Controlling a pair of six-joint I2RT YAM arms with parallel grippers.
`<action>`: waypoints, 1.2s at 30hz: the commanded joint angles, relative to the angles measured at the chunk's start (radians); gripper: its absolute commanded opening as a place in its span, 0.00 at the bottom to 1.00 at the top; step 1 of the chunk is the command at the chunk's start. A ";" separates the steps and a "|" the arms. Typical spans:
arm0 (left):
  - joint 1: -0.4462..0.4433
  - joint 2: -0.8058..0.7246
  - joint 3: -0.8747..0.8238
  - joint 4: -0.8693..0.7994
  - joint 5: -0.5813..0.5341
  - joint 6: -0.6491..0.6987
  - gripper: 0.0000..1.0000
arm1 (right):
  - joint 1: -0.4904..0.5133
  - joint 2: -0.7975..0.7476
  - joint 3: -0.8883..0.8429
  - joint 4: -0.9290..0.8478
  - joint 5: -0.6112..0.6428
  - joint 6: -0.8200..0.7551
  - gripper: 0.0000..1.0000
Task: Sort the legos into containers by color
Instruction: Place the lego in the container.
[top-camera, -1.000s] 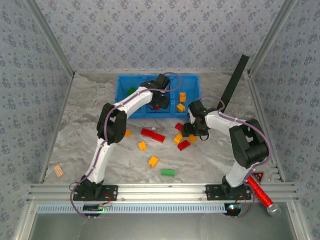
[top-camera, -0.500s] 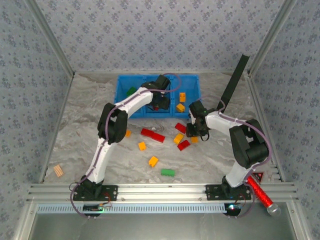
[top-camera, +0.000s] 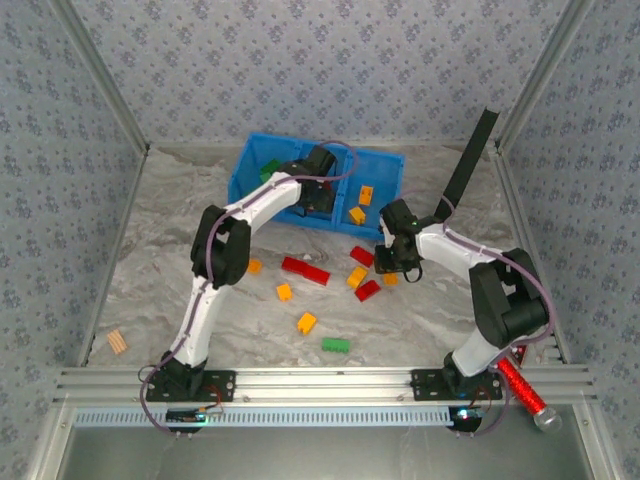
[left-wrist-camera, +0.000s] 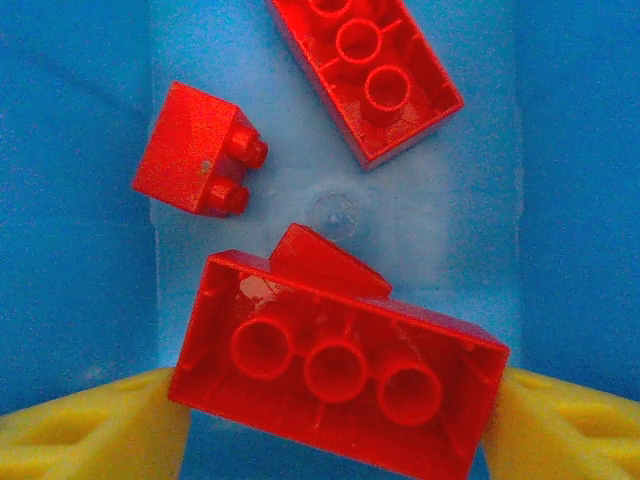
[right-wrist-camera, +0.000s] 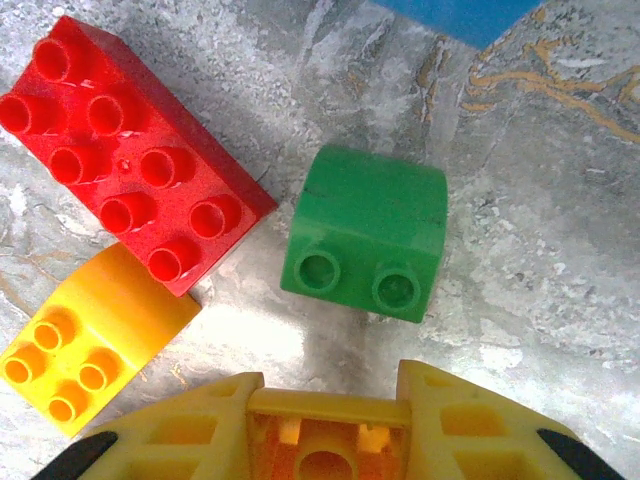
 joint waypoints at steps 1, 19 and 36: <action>-0.004 -0.073 -0.003 0.001 -0.008 0.007 0.65 | 0.004 -0.019 0.021 -0.046 0.000 0.005 0.33; -0.003 -0.126 -0.091 0.035 -0.016 -0.023 0.71 | 0.012 -0.084 0.104 -0.110 0.007 -0.003 0.32; 0.000 -0.180 -0.119 0.044 0.016 -0.036 0.75 | 0.009 -0.109 0.196 -0.136 0.040 -0.023 0.31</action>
